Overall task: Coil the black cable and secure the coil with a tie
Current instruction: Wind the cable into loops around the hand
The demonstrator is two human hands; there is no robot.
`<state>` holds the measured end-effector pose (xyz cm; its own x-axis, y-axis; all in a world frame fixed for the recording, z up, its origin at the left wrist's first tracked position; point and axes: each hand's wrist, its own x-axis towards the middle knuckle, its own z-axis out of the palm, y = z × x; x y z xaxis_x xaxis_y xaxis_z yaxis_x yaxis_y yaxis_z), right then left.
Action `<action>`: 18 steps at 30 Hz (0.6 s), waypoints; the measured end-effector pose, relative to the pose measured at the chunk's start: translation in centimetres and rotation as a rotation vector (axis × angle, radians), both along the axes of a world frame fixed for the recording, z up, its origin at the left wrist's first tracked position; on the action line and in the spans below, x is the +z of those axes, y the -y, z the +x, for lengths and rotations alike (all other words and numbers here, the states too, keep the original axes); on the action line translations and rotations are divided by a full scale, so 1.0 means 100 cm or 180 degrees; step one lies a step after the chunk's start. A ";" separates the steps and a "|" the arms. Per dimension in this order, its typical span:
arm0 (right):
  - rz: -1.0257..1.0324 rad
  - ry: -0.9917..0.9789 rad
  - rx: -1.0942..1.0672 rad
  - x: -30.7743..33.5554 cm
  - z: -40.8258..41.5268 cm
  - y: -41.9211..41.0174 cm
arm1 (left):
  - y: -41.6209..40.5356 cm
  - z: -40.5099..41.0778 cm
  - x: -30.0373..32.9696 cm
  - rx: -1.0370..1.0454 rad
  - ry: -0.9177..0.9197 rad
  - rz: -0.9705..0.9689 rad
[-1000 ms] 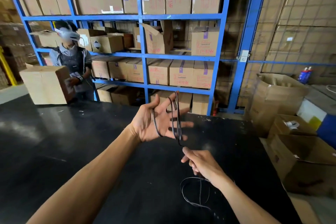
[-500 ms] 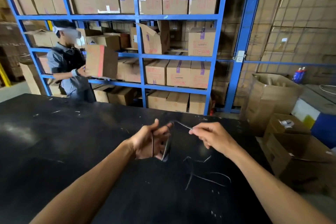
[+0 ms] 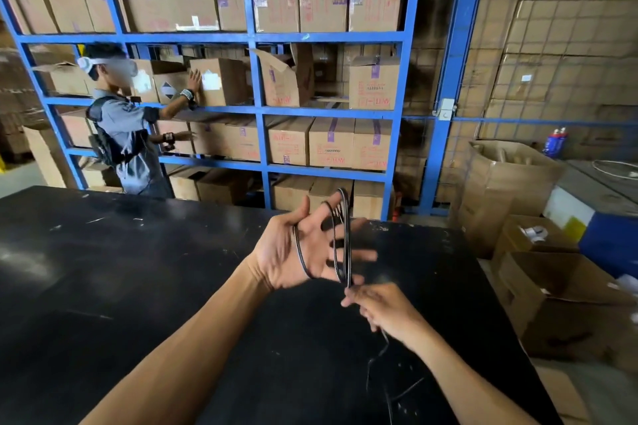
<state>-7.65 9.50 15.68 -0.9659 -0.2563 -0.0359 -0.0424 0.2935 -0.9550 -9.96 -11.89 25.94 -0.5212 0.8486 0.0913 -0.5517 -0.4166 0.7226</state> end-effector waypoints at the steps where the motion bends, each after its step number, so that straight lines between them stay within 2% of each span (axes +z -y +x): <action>1: 0.0408 -0.0124 -0.0062 0.009 -0.006 -0.008 | -0.001 0.006 -0.001 -0.0223 -0.0024 -0.0166; 3: 0.1097 -0.0397 -0.0110 0.032 -0.020 -0.022 | 0.000 0.018 -0.005 -0.0602 -0.0124 -0.0547; 5: 0.1430 -0.0776 -0.0090 0.059 -0.032 -0.030 | 0.001 0.027 -0.015 -0.0793 -0.0220 -0.0957; 9: 0.1906 -0.1204 -0.0008 0.107 -0.043 -0.031 | 0.001 0.026 -0.048 -0.0626 -0.0182 -0.1478; 12: 0.1740 -0.1377 -0.0055 0.116 -0.039 -0.022 | 0.007 0.015 -0.056 -0.0052 0.0050 -0.1601; 15: 0.1389 -0.1600 0.0118 0.105 -0.027 0.012 | 0.033 0.003 -0.057 0.0839 0.0345 -0.1139; 18: 0.0708 -0.1434 0.0041 0.075 -0.006 0.021 | 0.037 -0.010 -0.043 0.1353 0.0491 -0.0761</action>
<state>-8.25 7.44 23.19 -0.8948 -0.3019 0.3288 -0.4411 0.4845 -0.7554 -10.95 -15.56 21.60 -0.8168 0.5465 -0.1848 -0.4772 -0.4602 0.7487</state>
